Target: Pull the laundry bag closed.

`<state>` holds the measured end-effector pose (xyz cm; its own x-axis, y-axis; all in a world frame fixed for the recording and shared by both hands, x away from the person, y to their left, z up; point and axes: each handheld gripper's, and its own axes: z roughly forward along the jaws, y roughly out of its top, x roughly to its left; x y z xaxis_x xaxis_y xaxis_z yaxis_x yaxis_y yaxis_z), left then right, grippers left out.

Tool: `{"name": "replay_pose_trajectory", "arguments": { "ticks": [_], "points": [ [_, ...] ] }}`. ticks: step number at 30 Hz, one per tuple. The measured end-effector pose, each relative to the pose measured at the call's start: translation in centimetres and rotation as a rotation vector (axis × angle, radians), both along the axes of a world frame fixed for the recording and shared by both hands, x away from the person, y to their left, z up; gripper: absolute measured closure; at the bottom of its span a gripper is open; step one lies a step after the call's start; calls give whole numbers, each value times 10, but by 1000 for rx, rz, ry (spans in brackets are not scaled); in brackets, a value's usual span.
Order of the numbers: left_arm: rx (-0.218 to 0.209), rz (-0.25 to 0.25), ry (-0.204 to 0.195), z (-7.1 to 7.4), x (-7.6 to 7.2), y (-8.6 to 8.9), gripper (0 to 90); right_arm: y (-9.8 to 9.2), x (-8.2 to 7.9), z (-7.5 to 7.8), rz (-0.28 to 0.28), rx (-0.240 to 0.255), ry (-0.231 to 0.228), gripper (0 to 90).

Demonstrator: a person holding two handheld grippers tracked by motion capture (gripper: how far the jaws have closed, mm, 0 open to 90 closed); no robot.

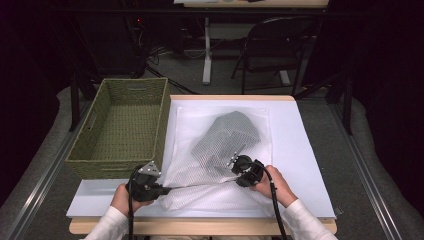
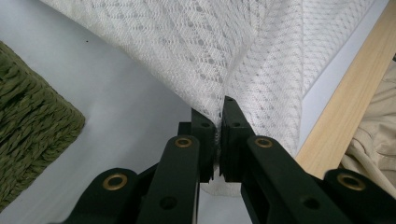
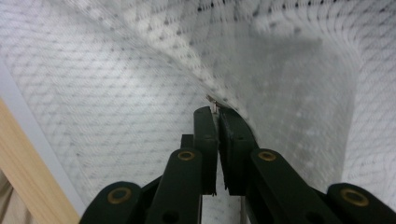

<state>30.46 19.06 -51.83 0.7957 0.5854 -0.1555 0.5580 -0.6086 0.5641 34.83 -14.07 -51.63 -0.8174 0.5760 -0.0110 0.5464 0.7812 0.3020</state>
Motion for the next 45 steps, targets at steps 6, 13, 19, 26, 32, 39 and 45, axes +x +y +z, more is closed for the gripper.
{"name": "replay_pose_trajectory", "arguments": {
  "ticks": [6,13,19,26,32,39,45],
  "points": [
    [0,0,-3,1,0,0,872,-9,0,1,-14,7,5,869],
    [-1,2,-3,0,-1,-1,872,-13,0,-2,-9,-10,8,869],
    [0,0,0,1,-1,-1,872,-21,-1,-1,-24,-10,3,869],
    [-2,-6,9,0,0,0,872,-25,1,3,-31,-3,-7,869],
    [-9,-4,19,-2,1,1,872,-26,1,2,-29,-16,-3,869],
    [2,-6,15,-2,1,1,872,-28,1,-2,-24,-37,-4,869],
    [-1,1,34,-5,5,1,873,-36,5,-2,-38,-27,6,869]
  ]
}}
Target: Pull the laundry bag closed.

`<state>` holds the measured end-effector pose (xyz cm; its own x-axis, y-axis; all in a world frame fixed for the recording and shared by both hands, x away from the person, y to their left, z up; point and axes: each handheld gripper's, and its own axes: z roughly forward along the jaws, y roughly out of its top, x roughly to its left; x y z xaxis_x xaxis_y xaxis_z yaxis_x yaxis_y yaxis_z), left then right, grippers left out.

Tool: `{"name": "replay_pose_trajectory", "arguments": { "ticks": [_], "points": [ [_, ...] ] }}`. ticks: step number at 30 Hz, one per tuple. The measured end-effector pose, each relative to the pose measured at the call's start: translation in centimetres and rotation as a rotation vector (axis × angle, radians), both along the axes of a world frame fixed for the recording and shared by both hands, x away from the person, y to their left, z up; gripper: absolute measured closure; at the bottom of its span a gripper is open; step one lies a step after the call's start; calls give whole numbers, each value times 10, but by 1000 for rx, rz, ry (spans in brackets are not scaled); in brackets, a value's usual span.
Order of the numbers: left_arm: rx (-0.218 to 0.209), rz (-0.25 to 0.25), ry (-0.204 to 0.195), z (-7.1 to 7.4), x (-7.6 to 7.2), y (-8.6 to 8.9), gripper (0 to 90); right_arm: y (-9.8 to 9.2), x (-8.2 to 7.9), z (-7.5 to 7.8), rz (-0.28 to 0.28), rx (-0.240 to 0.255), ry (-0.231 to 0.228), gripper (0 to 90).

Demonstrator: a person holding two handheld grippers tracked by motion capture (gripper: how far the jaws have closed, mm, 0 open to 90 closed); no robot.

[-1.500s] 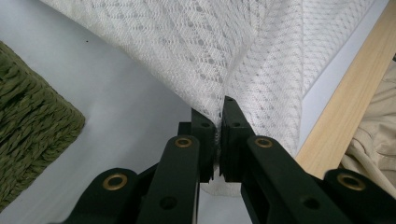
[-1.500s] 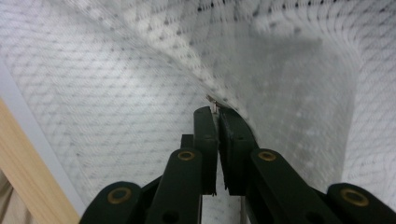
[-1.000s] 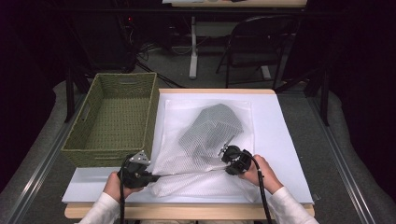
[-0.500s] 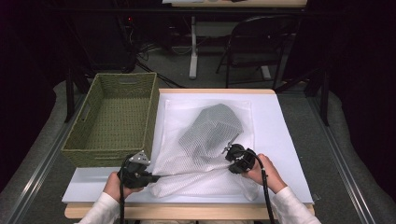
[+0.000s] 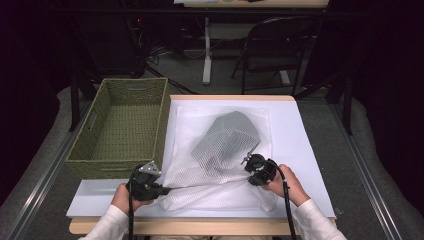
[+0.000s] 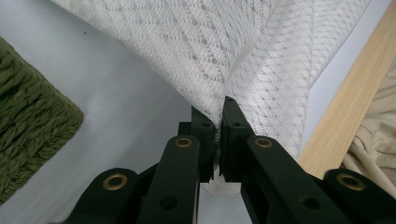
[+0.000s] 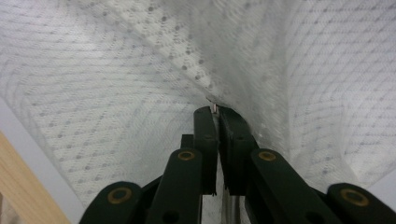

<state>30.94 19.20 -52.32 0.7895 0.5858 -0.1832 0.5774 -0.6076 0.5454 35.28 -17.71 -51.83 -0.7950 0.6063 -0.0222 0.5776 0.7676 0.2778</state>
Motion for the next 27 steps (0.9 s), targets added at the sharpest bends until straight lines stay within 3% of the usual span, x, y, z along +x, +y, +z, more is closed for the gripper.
{"name": "replay_pose_trajectory", "arguments": {
  "ticks": [2,21,27],
  "points": [
    [-1,-1,-2,0,0,0,872,-2,0,0,-23,-8,7,869],
    [12,7,-1,0,-2,2,872,-27,-7,2,-59,-24,6,869],
    [6,2,23,-3,1,2,872,-41,-11,7,-89,-7,1,869]
  ]
}}
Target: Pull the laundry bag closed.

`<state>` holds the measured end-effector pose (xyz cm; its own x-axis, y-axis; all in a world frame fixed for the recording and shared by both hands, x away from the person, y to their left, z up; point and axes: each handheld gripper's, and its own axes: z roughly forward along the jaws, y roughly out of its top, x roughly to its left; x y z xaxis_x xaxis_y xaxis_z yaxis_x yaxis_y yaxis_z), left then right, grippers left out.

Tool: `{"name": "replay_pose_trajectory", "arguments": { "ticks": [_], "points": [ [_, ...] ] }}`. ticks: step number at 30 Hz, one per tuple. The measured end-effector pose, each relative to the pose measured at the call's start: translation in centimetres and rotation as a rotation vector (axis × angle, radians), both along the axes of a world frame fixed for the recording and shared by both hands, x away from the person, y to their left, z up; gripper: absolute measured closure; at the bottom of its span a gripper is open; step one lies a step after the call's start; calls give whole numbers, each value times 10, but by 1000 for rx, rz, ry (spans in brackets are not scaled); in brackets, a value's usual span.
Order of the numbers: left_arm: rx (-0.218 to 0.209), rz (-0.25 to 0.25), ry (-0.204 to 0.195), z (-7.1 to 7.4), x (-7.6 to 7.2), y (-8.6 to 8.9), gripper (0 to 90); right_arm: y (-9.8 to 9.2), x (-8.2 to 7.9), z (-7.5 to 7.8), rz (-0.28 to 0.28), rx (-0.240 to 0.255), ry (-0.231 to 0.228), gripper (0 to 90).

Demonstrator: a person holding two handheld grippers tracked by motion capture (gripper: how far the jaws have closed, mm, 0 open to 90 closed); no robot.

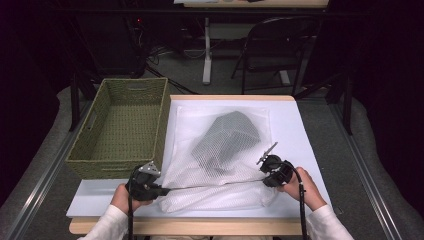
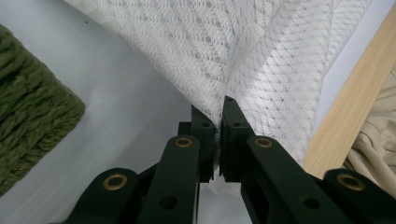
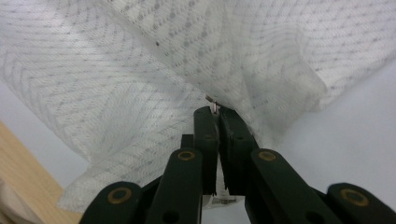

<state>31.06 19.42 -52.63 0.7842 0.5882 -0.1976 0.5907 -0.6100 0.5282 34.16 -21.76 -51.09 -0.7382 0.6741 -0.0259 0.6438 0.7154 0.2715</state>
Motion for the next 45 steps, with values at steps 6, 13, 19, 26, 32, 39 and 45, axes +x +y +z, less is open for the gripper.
{"name": "replay_pose_trajectory", "arguments": {
  "ticks": [6,13,19,26,32,39,45],
  "points": [
    [9,-9,-9,1,-1,-2,872,-5,-5,-2,-3,-1,14,869],
    [21,-4,-14,2,-2,-2,873,-16,-10,-7,-46,-17,35,870],
    [27,-12,-16,2,-1,-3,874,-21,-12,-7,-44,-24,29,870],
    [40,-9,-14,2,-1,-3,874,-23,-15,-7,-54,-14,21,870],
    [68,-13,-17,1,0,-5,874,-25,-16,-8,-49,-41,0,870],
    [94,-16,3,-3,2,-9,865,-20,-20,-10,-41,-46,-11,863],
    [119,-6,7,-2,2,-9,772,-20,-24,-13,-23,12,-15,764]
  ]
}}
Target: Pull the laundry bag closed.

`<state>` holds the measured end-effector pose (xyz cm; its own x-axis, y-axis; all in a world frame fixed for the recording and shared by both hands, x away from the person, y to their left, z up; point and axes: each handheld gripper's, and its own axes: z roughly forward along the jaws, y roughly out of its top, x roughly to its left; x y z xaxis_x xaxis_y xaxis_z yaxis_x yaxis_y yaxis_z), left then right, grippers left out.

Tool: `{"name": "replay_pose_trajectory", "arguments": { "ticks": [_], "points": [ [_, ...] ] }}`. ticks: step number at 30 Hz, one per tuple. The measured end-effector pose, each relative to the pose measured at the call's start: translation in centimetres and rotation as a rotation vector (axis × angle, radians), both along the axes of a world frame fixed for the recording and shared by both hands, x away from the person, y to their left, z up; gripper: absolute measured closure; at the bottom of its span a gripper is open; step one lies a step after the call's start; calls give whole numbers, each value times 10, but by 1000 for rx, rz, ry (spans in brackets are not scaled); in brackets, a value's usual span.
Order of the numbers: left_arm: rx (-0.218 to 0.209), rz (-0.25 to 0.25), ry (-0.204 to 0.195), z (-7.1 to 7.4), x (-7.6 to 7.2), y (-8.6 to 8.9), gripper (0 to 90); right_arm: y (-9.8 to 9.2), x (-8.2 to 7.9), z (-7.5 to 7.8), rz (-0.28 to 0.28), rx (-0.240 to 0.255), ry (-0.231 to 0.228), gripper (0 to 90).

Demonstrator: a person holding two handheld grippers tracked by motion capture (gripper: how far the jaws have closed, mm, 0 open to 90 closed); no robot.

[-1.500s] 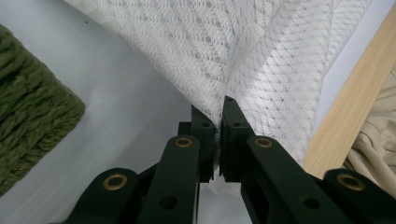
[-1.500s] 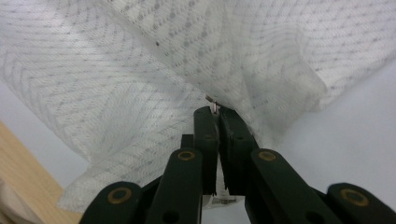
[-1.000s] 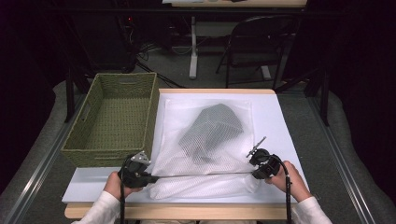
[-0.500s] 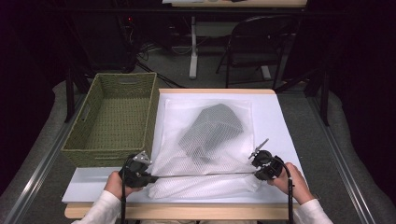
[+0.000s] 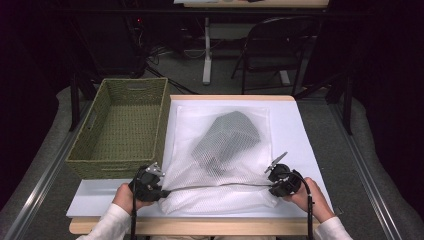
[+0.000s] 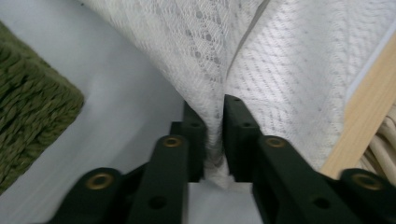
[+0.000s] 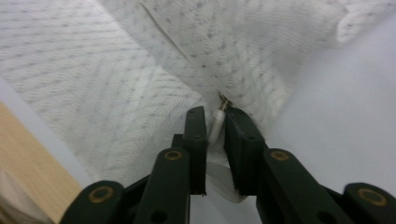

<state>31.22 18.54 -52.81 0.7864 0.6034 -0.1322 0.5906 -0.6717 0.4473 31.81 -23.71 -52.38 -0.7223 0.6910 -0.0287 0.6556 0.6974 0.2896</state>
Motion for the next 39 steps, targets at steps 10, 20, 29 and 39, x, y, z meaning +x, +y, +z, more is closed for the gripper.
{"name": "replay_pose_trajectory", "arguments": {
  "ticks": [10,20,29,39],
  "points": [
    [-25,15,-5,10,-5,4,398,-4,-11,8,-9,44,-42,402],
    [-52,54,-77,23,-23,11,212,-18,-31,25,-24,65,-117,156],
    [-81,95,-118,30,-47,28,152,-28,-58,26,-80,72,-199,82],
    [-116,134,-163,30,-66,45,135,-43,-85,16,-209,78,-216,19]
  ]
}}
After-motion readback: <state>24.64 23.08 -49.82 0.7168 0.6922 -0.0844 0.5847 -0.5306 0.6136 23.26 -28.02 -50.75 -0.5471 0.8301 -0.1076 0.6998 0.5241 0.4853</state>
